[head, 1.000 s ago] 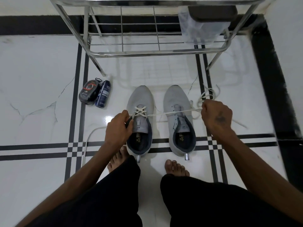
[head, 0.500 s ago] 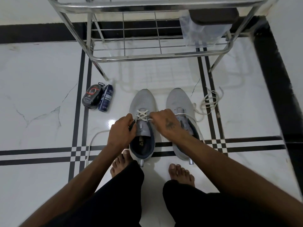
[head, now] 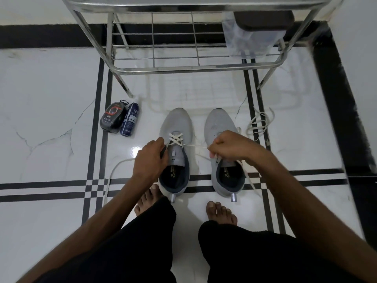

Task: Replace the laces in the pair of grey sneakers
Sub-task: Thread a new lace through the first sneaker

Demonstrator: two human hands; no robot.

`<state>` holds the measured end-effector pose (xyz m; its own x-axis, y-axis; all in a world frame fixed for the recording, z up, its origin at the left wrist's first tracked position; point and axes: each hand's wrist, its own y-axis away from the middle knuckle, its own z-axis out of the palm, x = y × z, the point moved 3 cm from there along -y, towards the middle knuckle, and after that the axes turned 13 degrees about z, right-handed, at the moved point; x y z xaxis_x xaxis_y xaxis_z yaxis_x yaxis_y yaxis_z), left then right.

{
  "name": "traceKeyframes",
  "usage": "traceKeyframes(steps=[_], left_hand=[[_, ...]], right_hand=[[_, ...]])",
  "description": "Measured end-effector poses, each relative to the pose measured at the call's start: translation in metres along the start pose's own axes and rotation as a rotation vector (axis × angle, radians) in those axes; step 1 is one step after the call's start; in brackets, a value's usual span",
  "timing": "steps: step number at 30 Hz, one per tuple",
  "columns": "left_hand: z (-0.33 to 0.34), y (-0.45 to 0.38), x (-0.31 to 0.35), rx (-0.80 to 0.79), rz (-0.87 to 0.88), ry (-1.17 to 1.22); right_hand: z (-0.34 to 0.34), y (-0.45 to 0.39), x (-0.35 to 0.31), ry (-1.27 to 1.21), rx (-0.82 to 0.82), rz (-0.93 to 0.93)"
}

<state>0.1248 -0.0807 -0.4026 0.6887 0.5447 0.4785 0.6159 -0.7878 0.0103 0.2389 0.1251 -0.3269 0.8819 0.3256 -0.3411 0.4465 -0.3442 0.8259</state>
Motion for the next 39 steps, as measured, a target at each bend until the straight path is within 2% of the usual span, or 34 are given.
traceKeyframes(steps=[2,4,6,10,12,13,15,17,18,19,21,22,23,24,26,27,28,31,33,36,39], left_hand=[[-0.003,0.0,0.002,-0.007,-0.011,0.042],[-0.012,-0.001,0.012,0.041,-0.013,0.174],[-0.024,-0.004,0.029,0.069,-0.046,0.47],[-0.037,0.003,0.056,-0.21,-0.247,1.165],[-0.049,0.012,0.057,-0.304,-0.156,1.224],[-0.055,0.016,0.051,-0.302,-0.111,1.186],[-0.068,0.021,0.032,-0.245,-0.125,1.113],[-0.082,0.024,0.01,-0.159,-0.158,0.981],[-0.088,0.023,0.0,-0.118,-0.16,0.882],[-0.092,0.022,-0.007,-0.074,-0.16,0.799],[-0.094,0.014,-0.009,-0.017,-0.143,0.709],[-0.092,0.008,-0.005,-0.032,-0.112,0.672],[-0.087,0.001,0.002,-0.07,-0.067,0.636],[-0.081,-0.006,0.011,-0.109,-0.021,0.6],[-0.069,-0.018,0.022,-0.157,0.028,0.557],[-0.066,-0.023,0.022,-0.157,0.026,0.546],[-0.063,-0.025,0.018,-0.149,-0.001,0.559],[-0.055,-0.019,-0.009,-0.112,-0.124,0.651],[-0.043,-0.012,-0.018,-0.12,-0.149,0.634],[-0.022,-0.008,-0.013,-0.133,-0.104,0.552],[-0.014,-0.01,-0.011,-0.058,-0.053,0.459]], right_hand=[[0.005,0.018,-0.02,-0.43,-0.218,-0.084],[0.015,0.028,-0.041,-0.703,-0.332,-0.144],[0.026,0.029,-0.059,-0.91,-0.37,-0.154],[0.028,0.019,-0.077,-1.248,-0.373,-0.074],[0.019,0.012,-0.075,-1.316,-0.342,-0.063],[0.012,0.008,-0.071,-1.348,-0.309,-0.049],[0.0,-0.003,-0.058,-1.401,-0.227,-0.002],[-0.007,-0.013,-0.044,-1.336,-0.128,0.031],[-0.009,-0.016,-0.038,-1.215,-0.05,0.043],[-0.011,-0.018,-0.031,-0.996,0.056,0.056],[-0.011,-0.02,-0.021,-0.309,0.361,0.066],[-0.007,-0.016,-0.025,-0.037,0.519,-0.008],[0.002,-0.01,-0.033,0.104,0.608,-0.164],[0.013,-0.003,-0.043,0.144,0.581,-0.335],[0.04,0.0,-0.057,0.09,0.316,-0.543],[0.048,-0.003,-0.058,0.062,0.228,-0.559],[0.049,-0.008,-0.056,0.05,0.227,-0.536],[0.032,-0.029,-0.041,0.039,0.379,-0.386],[0.033,-0.039,-0.033,0.151,0.388,-0.332],[0.056,-0.038,-0.039,0.269,0.27,-0.474],[0.071,-0.04,-0.047,0.127,0.152,-0.531]])
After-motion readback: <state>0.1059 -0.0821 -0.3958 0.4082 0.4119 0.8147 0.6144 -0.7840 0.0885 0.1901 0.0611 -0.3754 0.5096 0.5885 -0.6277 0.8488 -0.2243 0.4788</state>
